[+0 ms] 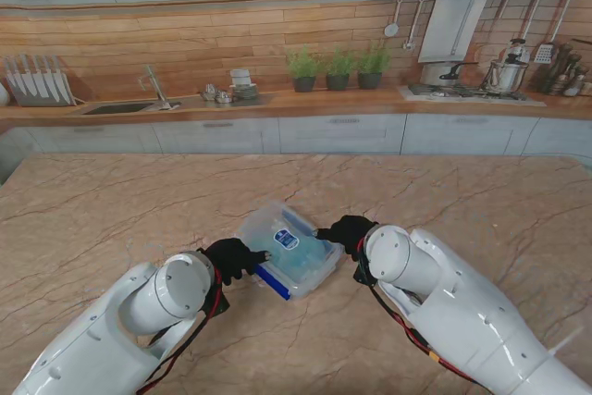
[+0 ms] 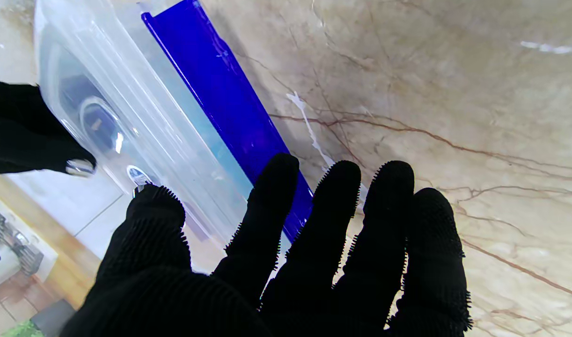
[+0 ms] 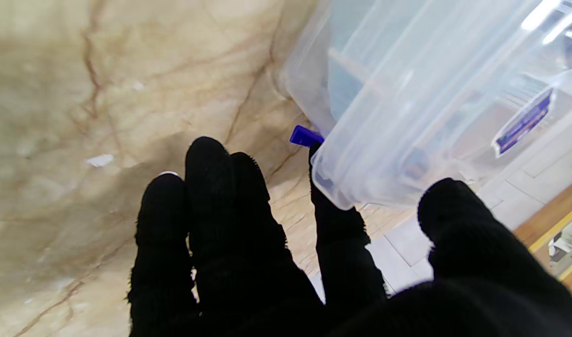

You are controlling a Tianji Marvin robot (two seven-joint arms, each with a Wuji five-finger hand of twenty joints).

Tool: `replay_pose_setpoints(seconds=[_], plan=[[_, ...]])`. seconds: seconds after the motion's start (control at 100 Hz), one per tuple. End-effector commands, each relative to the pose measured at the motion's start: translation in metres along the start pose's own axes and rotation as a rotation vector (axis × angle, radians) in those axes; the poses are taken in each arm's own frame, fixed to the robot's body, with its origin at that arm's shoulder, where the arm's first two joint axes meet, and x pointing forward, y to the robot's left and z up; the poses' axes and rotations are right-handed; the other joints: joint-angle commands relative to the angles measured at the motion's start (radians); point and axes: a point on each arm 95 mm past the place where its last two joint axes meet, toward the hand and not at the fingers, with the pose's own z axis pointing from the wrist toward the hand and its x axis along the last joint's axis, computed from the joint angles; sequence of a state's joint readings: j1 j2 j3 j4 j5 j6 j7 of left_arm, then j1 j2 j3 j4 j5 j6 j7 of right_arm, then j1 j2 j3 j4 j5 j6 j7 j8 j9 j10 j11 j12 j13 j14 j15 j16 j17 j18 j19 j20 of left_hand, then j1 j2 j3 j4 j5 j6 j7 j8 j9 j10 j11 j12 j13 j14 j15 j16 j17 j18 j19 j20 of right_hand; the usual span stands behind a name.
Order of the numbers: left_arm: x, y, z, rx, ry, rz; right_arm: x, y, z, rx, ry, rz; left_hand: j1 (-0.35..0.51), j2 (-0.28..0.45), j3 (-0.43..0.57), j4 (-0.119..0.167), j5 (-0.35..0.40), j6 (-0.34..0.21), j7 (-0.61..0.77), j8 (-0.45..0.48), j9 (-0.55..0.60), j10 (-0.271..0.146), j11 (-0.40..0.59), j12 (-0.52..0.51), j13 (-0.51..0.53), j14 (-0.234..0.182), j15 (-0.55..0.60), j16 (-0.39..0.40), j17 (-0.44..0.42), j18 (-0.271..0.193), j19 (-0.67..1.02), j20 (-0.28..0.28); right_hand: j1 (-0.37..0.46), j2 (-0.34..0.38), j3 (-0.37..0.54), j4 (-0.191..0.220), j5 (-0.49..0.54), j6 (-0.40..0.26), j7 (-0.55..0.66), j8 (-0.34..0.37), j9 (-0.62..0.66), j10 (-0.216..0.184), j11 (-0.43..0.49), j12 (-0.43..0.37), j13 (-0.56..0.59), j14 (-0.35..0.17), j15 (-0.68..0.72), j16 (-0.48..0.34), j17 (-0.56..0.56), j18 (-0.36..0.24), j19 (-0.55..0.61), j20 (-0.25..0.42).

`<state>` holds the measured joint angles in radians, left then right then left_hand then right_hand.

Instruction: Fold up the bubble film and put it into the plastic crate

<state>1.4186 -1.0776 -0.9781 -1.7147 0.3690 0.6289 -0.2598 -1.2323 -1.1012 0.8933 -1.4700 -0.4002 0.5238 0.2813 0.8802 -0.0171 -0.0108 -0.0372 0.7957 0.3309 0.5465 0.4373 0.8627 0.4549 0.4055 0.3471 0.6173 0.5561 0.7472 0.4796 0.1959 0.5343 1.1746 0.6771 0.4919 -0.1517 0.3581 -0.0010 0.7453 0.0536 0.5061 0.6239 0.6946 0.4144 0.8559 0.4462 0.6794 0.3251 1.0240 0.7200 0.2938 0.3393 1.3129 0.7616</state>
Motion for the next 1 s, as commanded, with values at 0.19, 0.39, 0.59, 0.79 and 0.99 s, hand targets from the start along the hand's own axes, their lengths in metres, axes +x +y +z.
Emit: replay_pose_setpoints(seconds=[0.19,0.39,0.59,0.79,0.99], plan=[[0.013,0.003,0.010,0.025,-0.028,0.031,-0.016,-0.016,-0.021,0.017,-0.006,-0.004,0.015,-0.064,-0.002,0.017,-0.026,-0.003,0.124,0.037,0.029,-0.013,0.071,0.025,0.062,0.013,0.063,0.016,0.046,-0.012,0.068,0.027,0.016,0.009,-0.010,0.034,0.039,0.012,0.023,0.025,0.034,0.027,-0.004,-0.002,0.019,0.051,-0.011,0.001,0.006,-0.043,0.059,0.022],[0.015,0.002,0.013,0.048,-0.035,0.040,-0.017,0.003,-0.026,-0.085,0.009,0.030,0.063,-0.112,0.014,0.027,-0.023,-0.011,0.199,0.056,0.066,-0.030,0.108,0.043,0.093,-0.002,0.083,0.019,0.069,-0.018,0.082,0.035,0.011,-0.008,-0.004,0.035,0.012,0.068,-0.034,0.021,0.063,0.005,-0.082,-0.048,0.012,0.061,-0.115,-0.054,0.002,-0.034,0.026,0.002],[0.015,0.005,0.017,0.064,-0.040,0.048,-0.010,0.019,-0.018,-0.056,-0.020,0.119,0.073,-0.180,0.075,0.028,-0.041,-0.022,0.269,0.056,0.083,-0.045,0.136,0.069,0.108,-0.017,0.096,0.017,0.078,-0.030,0.088,0.039,-0.001,-0.018,0.008,0.031,-0.023,0.201,-0.167,-0.008,0.055,0.052,-0.128,-0.083,0.063,0.082,-0.275,-0.159,0.050,0.005,-0.052,-0.060],[0.014,0.010,0.021,0.065,-0.047,0.051,-0.004,0.019,0.000,0.002,-0.062,0.208,0.063,-0.277,0.207,0.009,-0.057,-0.037,0.331,0.026,0.093,-0.059,0.153,0.081,0.120,-0.027,0.103,0.020,0.082,-0.033,0.090,0.039,0.006,-0.023,0.007,0.027,-0.044,0.234,-0.214,-0.015,0.042,0.067,-0.156,-0.094,0.078,0.090,-0.364,-0.225,0.071,0.025,-0.099,-0.102],[0.015,0.014,0.024,0.061,-0.053,0.048,0.001,0.014,0.014,0.053,-0.091,0.310,0.074,-0.262,0.226,0.003,-0.061,-0.041,0.344,0.028,0.095,-0.057,0.157,0.083,0.122,-0.028,0.105,0.021,0.083,-0.039,0.093,0.040,0.023,-0.021,0.001,0.026,-0.083,0.213,-0.239,-0.024,-0.005,0.068,-0.180,-0.101,0.040,0.129,-0.454,-0.276,0.020,0.073,-0.209,-0.163]])
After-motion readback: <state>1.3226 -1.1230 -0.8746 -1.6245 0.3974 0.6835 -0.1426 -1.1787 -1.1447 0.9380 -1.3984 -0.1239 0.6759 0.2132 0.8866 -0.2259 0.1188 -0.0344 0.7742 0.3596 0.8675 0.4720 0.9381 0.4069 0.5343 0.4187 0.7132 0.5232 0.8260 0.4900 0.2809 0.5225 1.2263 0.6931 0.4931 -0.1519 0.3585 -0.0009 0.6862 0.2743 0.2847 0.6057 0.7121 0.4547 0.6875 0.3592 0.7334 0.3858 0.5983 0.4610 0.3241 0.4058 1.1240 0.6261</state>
